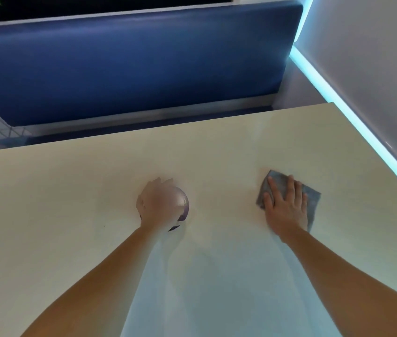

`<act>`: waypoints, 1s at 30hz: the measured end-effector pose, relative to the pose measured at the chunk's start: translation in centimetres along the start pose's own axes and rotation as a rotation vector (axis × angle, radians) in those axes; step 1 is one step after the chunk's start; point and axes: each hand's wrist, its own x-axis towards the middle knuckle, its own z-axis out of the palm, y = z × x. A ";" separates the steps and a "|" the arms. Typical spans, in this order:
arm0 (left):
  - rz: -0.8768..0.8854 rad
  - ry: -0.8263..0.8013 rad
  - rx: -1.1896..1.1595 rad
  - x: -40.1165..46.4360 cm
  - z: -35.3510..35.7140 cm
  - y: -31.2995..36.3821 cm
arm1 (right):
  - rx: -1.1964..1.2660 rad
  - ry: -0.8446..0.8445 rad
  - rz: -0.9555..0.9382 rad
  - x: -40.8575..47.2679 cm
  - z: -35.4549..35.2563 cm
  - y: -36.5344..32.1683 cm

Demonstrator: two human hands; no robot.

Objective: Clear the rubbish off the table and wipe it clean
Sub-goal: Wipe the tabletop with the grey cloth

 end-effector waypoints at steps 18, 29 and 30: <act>-0.029 0.168 0.240 2.4 0.6 -0.8 | 0.027 -0.046 -0.569 4.3 1.8 -9.5; -0.004 0.298 0.081 6.8 -1.5 -0.6 | -0.002 -0.012 -0.270 7.1 1.8 -15.0; -0.003 0.289 0.079 7.3 -1.8 -0.6 | 0.005 -0.037 -0.358 6.4 2.3 -17.1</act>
